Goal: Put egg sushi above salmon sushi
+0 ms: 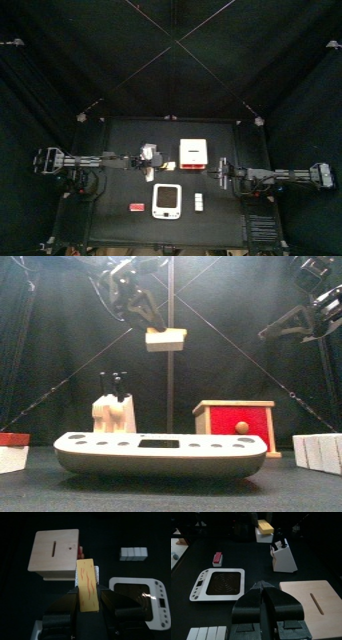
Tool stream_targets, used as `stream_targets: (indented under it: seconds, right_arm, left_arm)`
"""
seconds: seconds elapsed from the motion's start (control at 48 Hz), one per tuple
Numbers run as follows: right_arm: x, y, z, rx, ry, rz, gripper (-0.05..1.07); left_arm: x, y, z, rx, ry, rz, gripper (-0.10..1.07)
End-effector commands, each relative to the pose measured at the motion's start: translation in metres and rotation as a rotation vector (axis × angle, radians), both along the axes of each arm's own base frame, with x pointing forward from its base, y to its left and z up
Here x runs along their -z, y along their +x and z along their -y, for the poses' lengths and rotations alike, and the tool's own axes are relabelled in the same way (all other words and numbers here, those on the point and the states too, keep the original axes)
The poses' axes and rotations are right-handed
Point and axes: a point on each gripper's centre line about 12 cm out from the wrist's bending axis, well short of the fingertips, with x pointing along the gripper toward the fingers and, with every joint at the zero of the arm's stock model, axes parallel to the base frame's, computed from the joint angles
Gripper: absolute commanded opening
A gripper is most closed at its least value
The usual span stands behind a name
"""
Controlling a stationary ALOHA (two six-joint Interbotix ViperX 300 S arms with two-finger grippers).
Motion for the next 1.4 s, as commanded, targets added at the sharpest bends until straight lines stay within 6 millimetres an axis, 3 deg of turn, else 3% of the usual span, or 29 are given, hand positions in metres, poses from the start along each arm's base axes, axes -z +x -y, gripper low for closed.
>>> stream_targets:
  seconds: [0.0,0.208,0.521,1.042,1.375]
  right_arm:
    - [-0.008,0.003,0.001,0.004,-0.004,0.023,0.01]
    - [-0.008,0.003,0.002,0.009,-0.001,0.020,0.01]
    - [-0.006,0.003,0.004,0.017,0.002,0.016,0.01]
    - [-0.005,0.002,0.005,0.024,0.006,0.015,0.01]
    - [-0.005,0.002,0.007,0.034,0.006,0.012,0.01]
  left_arm:
    - [0.002,-0.020,0.014,0.044,-0.009,0.042,0.55]
    - [0.023,-0.054,0.040,0.129,-0.060,0.126,0.55]
    - [0.062,-0.089,0.043,0.130,-0.114,0.100,0.55]
    - [0.119,-0.122,0.041,0.108,-0.133,-0.060,0.55]
    - [0.144,-0.127,0.041,0.091,-0.155,-0.121,0.56]
